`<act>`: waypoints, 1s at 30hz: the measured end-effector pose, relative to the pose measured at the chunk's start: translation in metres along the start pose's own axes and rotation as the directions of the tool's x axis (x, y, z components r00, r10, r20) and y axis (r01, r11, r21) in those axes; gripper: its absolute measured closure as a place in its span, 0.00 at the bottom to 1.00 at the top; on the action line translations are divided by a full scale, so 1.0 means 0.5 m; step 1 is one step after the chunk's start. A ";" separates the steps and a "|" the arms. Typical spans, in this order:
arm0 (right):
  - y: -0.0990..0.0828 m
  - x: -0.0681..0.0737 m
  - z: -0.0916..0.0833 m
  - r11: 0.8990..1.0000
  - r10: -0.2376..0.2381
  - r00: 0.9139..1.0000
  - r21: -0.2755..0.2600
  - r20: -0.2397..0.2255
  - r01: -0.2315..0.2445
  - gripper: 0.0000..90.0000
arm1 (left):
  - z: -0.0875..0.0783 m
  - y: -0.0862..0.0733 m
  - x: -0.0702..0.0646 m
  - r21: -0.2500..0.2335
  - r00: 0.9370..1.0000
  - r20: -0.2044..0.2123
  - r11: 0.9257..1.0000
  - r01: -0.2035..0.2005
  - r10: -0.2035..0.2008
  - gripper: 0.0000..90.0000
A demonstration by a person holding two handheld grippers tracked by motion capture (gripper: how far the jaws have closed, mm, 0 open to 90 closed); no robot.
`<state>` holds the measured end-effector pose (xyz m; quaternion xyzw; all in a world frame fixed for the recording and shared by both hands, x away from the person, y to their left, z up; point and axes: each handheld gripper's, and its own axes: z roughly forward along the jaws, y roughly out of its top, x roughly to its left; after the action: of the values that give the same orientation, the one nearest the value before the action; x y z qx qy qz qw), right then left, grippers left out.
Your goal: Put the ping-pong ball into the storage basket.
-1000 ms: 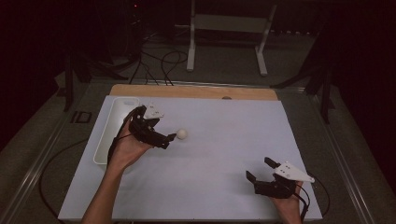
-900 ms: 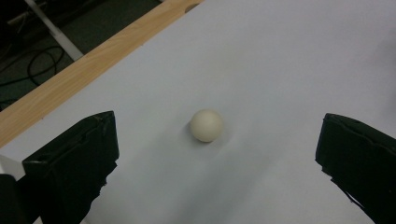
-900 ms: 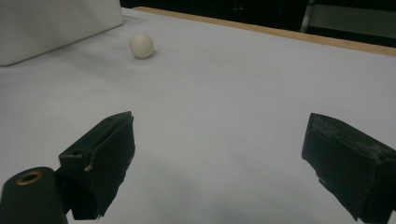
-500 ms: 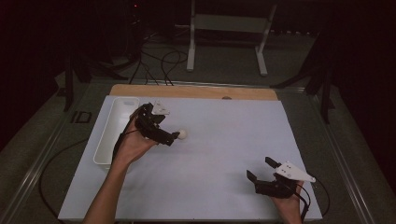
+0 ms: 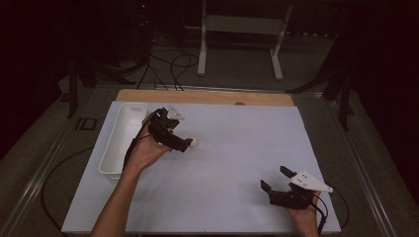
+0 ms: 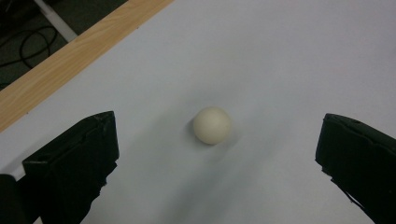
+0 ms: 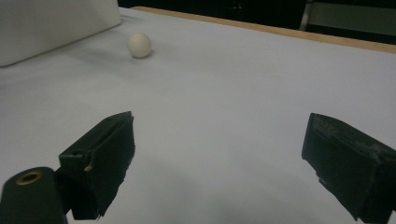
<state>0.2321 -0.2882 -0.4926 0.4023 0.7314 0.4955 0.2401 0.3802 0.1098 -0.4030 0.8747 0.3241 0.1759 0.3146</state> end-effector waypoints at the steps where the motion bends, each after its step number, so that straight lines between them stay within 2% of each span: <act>1: 0.000 0.000 0.000 1.000 -0.001 1.000 -0.001 0.001 0.001 0.10 | 0.002 0.001 0.000 0.003 1.000 0.000 1.000 0.004 -0.004 0.00; 7: 0.000 0.000 -0.001 1.000 -0.001 1.000 -0.001 0.002 0.001 0.10 | 0.012 0.013 -0.005 0.015 1.000 -0.011 1.000 -0.009 0.010 0.00; 10: 0.000 -0.001 -0.002 1.000 -0.002 1.000 0.000 0.003 0.002 0.10 | 0.017 0.019 -0.007 0.006 1.000 -0.012 1.000 -0.002 0.002 0.00; 30: 0.000 -0.003 -0.002 1.000 0.002 1.000 -0.005 0.006 -0.002 0.10 | 0.041 0.045 -0.006 0.040 1.000 -0.013 0.999 0.009 -0.008 0.00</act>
<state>0.2322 -0.2900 -0.4921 0.4037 0.7293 0.4963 0.2426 0.3990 0.0855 -0.4037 0.8783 0.3334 0.1737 0.2954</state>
